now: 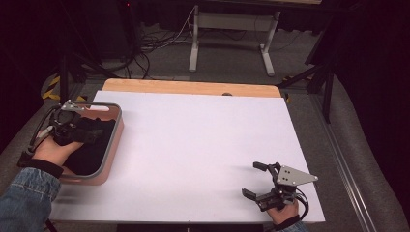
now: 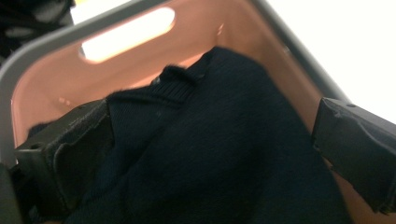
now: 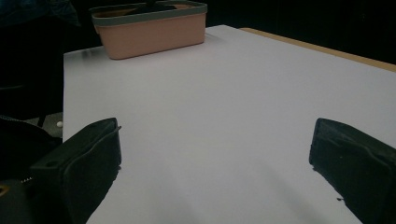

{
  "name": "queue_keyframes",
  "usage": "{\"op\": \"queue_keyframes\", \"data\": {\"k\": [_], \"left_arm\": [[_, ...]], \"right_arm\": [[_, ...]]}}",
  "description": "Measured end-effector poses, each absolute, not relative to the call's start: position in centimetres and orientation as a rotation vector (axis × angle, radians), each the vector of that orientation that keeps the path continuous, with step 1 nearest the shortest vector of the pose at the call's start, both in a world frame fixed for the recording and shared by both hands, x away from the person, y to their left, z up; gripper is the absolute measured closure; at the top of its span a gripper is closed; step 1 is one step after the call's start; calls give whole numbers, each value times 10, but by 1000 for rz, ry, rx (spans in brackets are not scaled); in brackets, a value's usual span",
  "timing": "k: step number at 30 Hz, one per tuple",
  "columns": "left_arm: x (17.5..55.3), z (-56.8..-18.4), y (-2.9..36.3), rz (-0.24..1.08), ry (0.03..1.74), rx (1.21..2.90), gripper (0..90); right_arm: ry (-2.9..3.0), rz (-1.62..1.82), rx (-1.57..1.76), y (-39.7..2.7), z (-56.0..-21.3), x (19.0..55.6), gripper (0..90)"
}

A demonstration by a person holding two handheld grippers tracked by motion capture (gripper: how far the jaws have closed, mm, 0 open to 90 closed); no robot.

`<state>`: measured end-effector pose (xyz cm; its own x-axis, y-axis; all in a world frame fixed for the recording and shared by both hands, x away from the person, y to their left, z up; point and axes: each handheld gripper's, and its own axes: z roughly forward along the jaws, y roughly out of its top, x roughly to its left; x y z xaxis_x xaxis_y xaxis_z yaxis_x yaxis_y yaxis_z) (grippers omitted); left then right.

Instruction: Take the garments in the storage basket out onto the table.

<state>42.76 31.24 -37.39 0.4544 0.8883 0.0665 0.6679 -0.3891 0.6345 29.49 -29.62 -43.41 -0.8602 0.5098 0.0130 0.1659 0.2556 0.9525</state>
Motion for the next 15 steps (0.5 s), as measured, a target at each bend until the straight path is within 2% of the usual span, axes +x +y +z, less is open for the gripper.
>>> {"op": "queue_keyframes", "data": {"k": [8, 12, 13, 15], "left_arm": [[437, -385, 322, 452, 1342, 2200, 3], [439, -389, 322, 465, 1353, 2228, 1], [442, -395, 322, 517, 1374, 2265, 5], [443, -398, 323, 500, 1378, 2278, 2]], "right_arm": [[2236, 1640, 620, -296, -434, 295, 28], [2237, 1640, 620, -296, -434, 295, 28], [2237, 1640, 622, -296, -434, 295, 28], [2238, 1644, 624, -296, -434, 295, 28]]}}
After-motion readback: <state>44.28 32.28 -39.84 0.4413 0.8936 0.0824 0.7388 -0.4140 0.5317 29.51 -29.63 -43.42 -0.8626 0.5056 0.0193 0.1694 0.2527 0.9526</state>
